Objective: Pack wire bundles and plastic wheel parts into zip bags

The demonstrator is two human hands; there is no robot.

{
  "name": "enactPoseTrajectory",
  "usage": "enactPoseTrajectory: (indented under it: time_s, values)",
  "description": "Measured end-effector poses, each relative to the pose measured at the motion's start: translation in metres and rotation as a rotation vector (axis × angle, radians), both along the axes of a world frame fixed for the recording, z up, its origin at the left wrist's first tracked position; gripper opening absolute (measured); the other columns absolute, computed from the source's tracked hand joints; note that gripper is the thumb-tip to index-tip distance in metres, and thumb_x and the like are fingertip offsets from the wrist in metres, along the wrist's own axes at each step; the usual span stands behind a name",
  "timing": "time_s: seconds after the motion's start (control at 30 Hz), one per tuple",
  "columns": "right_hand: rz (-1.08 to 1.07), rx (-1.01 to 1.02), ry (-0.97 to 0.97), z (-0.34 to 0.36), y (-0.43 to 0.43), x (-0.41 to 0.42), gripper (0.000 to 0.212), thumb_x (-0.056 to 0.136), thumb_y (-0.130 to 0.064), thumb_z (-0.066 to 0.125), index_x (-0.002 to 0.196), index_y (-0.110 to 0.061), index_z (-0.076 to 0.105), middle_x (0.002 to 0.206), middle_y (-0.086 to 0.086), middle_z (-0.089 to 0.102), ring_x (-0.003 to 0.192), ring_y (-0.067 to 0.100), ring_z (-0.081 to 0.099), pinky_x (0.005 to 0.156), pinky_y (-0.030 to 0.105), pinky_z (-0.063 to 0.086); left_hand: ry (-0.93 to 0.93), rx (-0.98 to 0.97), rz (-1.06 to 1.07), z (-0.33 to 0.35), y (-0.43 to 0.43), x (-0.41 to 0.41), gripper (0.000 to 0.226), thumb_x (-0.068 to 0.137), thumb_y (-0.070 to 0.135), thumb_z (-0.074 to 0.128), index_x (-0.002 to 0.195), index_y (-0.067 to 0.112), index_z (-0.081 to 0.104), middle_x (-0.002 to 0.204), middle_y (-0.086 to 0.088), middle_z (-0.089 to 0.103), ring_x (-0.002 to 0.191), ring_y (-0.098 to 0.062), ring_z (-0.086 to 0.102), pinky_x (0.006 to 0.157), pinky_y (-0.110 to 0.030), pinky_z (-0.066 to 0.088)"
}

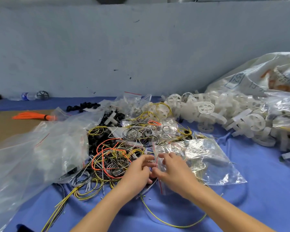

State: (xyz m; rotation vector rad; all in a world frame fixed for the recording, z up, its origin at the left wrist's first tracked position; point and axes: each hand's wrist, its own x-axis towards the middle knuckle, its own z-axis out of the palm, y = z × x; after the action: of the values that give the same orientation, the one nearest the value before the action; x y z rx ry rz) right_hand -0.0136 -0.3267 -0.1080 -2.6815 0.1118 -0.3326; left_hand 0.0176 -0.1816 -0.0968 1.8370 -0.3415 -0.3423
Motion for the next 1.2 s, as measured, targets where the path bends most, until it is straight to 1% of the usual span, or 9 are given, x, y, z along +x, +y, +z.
enactPoseTrajectory:
  time_s: [0.2, 0.37, 0.53, 0.63, 0.73, 0.8, 0.9, 1.0, 1.2]
  values:
    - [0.006, 0.165, 0.064, 0.01, 0.003, 0.01, 0.042, 0.091, -0.038, 0.051, 0.13, -0.023, 0.056, 0.113, 0.0, 0.063, 0.107, 0.019, 0.058, 0.09, 0.033, 0.046, -0.066, 0.02, -0.081, -0.006, 0.002, 0.004, 0.044, 0.094, -0.005, 0.036, 0.113, 0.025, 0.061, 0.103, 0.002, 0.068, 0.069, -0.002, 0.061, 0.06, -0.02, 0.051]
    - [0.001, 0.22, 0.091, 0.013, 0.004, 0.007, 0.038, 0.09, -0.033, 0.054, 0.127, -0.025, 0.056, 0.103, -0.006, 0.064, 0.1, 0.015, 0.059, 0.085, 0.03, 0.046, -0.047, 0.055, -0.073, -0.008, -0.001, 0.01, 0.042, 0.095, -0.002, 0.036, 0.115, 0.023, 0.064, 0.079, 0.001, 0.065, 0.062, -0.002, 0.058, 0.058, -0.021, 0.051]
    - [-0.035, 0.3, 0.138, 0.012, -0.004, 0.004, 0.036, 0.092, -0.031, 0.053, 0.127, -0.027, 0.056, 0.091, -0.013, 0.061, 0.081, 0.008, 0.058, 0.066, 0.022, 0.04, -0.024, 0.07, -0.09, -0.007, 0.001, 0.008, 0.038, 0.097, 0.001, 0.038, 0.111, 0.024, 0.064, 0.077, 0.001, 0.063, 0.052, 0.004, 0.054, 0.057, -0.014, 0.048]
    - [-0.039, 0.304, 0.151, 0.013, -0.007, -0.002, 0.037, 0.091, -0.033, 0.054, 0.127, -0.027, 0.057, 0.088, -0.011, 0.063, 0.081, 0.009, 0.062, 0.067, 0.023, 0.044, -0.137, 0.135, -0.114, -0.004, 0.0, 0.004, 0.037, 0.096, 0.003, 0.042, 0.116, 0.022, 0.066, 0.097, 0.009, 0.066, 0.071, 0.009, 0.06, 0.069, -0.012, 0.048]
    - [-0.02, 0.201, 0.155, 0.01, -0.008, -0.011, 0.038, 0.088, -0.036, 0.053, 0.125, -0.03, 0.053, 0.09, -0.008, 0.064, 0.09, 0.015, 0.062, 0.076, 0.033, 0.047, -0.409, 0.311, -0.174, -0.004, -0.007, 0.002, 0.036, 0.095, 0.01, 0.045, 0.12, 0.026, 0.066, 0.112, 0.015, 0.061, 0.101, 0.004, 0.057, 0.092, -0.016, 0.043]
    - [0.0, 0.198, 0.135, 0.009, -0.011, -0.015, 0.036, 0.086, -0.033, 0.053, 0.122, -0.03, 0.053, 0.09, -0.009, 0.064, 0.09, 0.013, 0.061, 0.076, 0.031, 0.046, -0.505, 0.372, -0.201, -0.003, -0.011, -0.003, 0.034, 0.096, 0.017, 0.044, 0.122, 0.028, 0.063, 0.114, 0.016, 0.057, 0.107, -0.001, 0.055, 0.096, -0.023, 0.041]
    - [-0.027, 0.307, 0.112, 0.015, -0.018, -0.017, 0.026, 0.085, -0.027, 0.056, 0.111, -0.03, 0.061, 0.071, -0.009, 0.062, 0.068, 0.0, 0.056, 0.066, 0.024, 0.044, -0.579, 0.433, -0.219, 0.0, -0.012, -0.012, 0.037, 0.096, 0.03, 0.037, 0.126, 0.031, 0.057, 0.117, 0.018, 0.05, 0.106, -0.005, 0.055, 0.093, -0.032, 0.045]
    - [-0.133, 0.361, 0.027, 0.027, -0.028, -0.016, 0.021, 0.085, -0.024, 0.057, 0.102, -0.028, 0.069, 0.055, -0.01, 0.059, 0.056, 0.002, 0.055, 0.056, 0.02, 0.041, -0.602, 0.446, -0.156, 0.002, -0.01, -0.012, 0.035, 0.098, 0.029, 0.038, 0.127, 0.03, 0.057, 0.121, 0.018, 0.05, 0.107, -0.005, 0.056, 0.093, -0.033, 0.045]
    - [-0.274, 0.526, -0.408, 0.064, -0.038, -0.033, 0.021, 0.082, -0.03, 0.054, 0.079, -0.039, 0.073, 0.051, -0.013, 0.056, 0.051, 0.009, 0.055, 0.049, 0.022, 0.038, -0.557, 0.434, -0.151, 0.001, -0.004, -0.011, 0.03, 0.1, 0.023, 0.039, 0.118, 0.028, 0.062, 0.109, 0.015, 0.053, 0.101, -0.004, 0.054, 0.092, -0.031, 0.043]
